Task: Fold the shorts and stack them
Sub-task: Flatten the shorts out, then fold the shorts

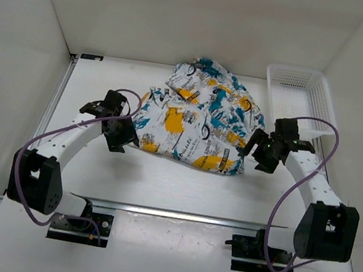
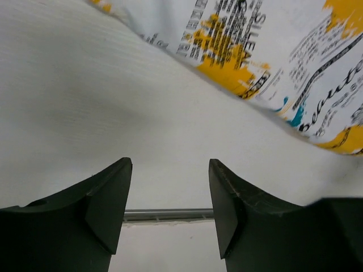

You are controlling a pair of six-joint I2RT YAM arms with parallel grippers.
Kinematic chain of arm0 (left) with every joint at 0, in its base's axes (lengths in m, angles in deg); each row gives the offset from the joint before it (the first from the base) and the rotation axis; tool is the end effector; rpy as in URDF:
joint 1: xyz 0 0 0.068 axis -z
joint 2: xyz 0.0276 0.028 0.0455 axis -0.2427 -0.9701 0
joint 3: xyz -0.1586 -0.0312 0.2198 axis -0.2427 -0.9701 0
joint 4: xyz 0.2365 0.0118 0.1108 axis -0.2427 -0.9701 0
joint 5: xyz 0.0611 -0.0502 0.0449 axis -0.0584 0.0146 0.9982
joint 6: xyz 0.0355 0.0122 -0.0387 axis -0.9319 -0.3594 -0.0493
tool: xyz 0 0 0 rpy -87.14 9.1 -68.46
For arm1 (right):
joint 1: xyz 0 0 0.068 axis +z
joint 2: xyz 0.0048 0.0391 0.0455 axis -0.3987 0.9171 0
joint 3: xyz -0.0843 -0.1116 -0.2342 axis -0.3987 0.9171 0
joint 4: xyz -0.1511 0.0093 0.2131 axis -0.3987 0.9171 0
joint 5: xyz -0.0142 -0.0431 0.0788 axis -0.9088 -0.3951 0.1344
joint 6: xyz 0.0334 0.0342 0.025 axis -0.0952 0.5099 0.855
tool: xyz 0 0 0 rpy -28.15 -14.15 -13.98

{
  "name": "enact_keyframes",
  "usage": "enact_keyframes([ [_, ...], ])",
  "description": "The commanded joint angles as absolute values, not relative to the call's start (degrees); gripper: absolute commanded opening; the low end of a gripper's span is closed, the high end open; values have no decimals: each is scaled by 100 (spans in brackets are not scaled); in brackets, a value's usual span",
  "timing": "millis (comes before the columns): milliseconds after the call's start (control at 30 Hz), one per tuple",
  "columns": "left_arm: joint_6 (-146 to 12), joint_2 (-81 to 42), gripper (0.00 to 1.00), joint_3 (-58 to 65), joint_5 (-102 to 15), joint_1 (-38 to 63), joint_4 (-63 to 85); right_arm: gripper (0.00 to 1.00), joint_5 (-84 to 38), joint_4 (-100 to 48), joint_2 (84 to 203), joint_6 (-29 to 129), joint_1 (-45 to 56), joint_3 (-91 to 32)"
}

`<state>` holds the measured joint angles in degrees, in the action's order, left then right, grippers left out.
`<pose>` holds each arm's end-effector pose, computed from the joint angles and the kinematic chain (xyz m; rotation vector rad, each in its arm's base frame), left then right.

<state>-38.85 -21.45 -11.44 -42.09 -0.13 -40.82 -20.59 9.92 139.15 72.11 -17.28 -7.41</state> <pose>0.2431 -0.0646 0.2387 -0.6181 2.7977 -0.3824 0.2611 0.0347 0.2352 0.4619 2.6098 0.4353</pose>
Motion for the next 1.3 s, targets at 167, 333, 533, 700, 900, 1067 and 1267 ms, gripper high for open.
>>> enact_keyframes([
  [167,-3267,-3266,93,-529,-3948,11,-3853,100,-2799,1124,12749,7890,-1743,-399],
  [333,-3214,-3742,99,-423,-3518,-393,-3783,95,-2264,966,12108,8470,-1743,322],
  [533,-3478,-4567,95,-28,-3394,-639,-3598,92,-1429,177,11457,9278,-1743,1421],
  [700,-3601,-5148,77,420,-3446,-640,-3475,92,-1367,-246,11342,9788,-1743,1808],
  [900,-3601,-5430,14,772,-3500,-464,-3475,88,-1578,-1099,12008,9991,-1743,1923],
  [1067,-3601,-5369,10,825,-3552,-464,-3475,79,-1946,-1784,12633,9991,-1691,1985],
  [1267,-3601,-5053,10,825,-3552,-464,-3475,65,-2544,-2286,13739,9868,-1428,1485],
])
